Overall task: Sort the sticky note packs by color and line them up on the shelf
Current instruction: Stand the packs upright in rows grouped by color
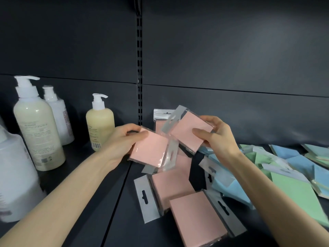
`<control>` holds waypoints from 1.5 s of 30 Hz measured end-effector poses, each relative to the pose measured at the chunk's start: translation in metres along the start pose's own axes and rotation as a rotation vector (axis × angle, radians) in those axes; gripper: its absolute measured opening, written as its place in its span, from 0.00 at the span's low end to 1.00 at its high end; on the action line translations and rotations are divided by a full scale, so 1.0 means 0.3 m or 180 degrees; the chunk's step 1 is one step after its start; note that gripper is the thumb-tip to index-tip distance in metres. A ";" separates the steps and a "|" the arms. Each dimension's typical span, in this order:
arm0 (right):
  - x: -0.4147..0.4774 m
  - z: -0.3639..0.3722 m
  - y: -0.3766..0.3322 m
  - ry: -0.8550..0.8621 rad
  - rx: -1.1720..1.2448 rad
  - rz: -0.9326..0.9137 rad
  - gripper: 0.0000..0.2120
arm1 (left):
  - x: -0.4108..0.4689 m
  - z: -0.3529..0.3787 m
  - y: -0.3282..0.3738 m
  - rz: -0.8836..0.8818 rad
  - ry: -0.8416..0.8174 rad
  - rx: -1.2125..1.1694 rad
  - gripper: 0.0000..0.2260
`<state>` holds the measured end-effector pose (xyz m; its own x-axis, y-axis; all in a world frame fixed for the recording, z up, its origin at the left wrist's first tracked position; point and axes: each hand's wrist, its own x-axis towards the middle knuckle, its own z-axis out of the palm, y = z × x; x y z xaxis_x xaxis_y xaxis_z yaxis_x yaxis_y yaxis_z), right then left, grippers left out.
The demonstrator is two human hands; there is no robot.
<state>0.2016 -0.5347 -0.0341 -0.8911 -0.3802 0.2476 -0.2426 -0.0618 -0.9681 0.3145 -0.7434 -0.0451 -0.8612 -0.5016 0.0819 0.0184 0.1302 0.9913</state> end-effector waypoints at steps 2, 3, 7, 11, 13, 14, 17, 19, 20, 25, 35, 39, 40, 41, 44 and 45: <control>0.001 -0.004 -0.003 0.0007 0.0178 0.0024 0.14 | 0.000 0.006 0.005 -0.0028 0.0209 -0.0298 0.08; 0.001 -0.006 -0.003 0.0003 0.0263 0.0044 0.12 | 0.001 0.008 0.007 -0.0059 0.0286 -0.0502 0.09; 0.003 -0.003 -0.006 -0.0032 0.0477 0.0143 0.09 | -0.001 0.016 0.017 -0.0232 0.0265 -0.1505 0.11; -0.006 0.032 0.001 -0.0133 0.0677 0.0281 0.10 | -0.014 0.055 0.006 -0.0452 -0.0182 -0.2103 0.09; -0.009 0.054 0.009 -0.0136 0.0617 0.0361 0.12 | -0.018 0.075 -0.001 -0.0498 -0.0309 -0.2304 0.08; -0.011 0.064 0.011 -0.0138 0.0533 0.0394 0.14 | -0.017 0.080 -0.005 -0.0503 -0.0326 -0.2383 0.07; -0.022 0.088 0.018 -0.0263 0.0339 0.0442 0.15 | -0.021 0.098 -0.010 -0.0455 -0.0402 -0.2510 0.06; -0.032 0.105 0.023 -0.0416 0.0312 0.0413 0.12 | -0.029 0.112 -0.017 -0.0350 -0.0524 -0.2450 0.04; -0.037 0.114 0.024 -0.0469 0.0285 0.0380 0.12 | -0.030 0.117 -0.022 -0.0260 -0.0557 -0.2331 0.09; -0.015 0.114 0.028 -0.0529 -0.0159 0.0196 0.23 | -0.026 0.121 -0.039 0.0361 -0.0217 -0.0772 0.16; 0.148 0.091 0.012 -0.0495 -0.1768 -0.0379 0.18 | 0.123 0.109 -0.051 0.1083 0.0351 0.1077 0.11; 0.183 0.101 0.044 -0.0486 -0.2027 -0.0374 0.18 | 0.164 0.112 -0.071 0.1086 0.0297 0.1368 0.09; 0.188 0.104 0.051 -0.0514 -0.2091 -0.0393 0.17 | 0.168 0.112 -0.079 0.1066 0.0262 0.1405 0.08; 0.191 0.106 0.058 -0.0557 -0.2168 -0.0400 0.16 | 0.172 0.112 -0.088 0.1038 0.0217 0.1434 0.08; 0.195 0.108 0.075 -0.0654 -0.2456 -0.0385 0.13 | 0.183 0.108 -0.115 0.1004 0.0073 0.1622 0.07; 0.196 0.107 0.076 -0.0665 -0.2505 -0.0380 0.14 | 0.188 0.105 -0.123 0.0996 0.0028 0.1706 0.06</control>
<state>0.1561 -0.5882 -0.0429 -0.7714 -0.5808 0.2600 -0.5984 0.5229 -0.6071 0.2494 -0.7496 -0.0804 -0.8519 -0.3769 0.3635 0.0100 0.6824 0.7309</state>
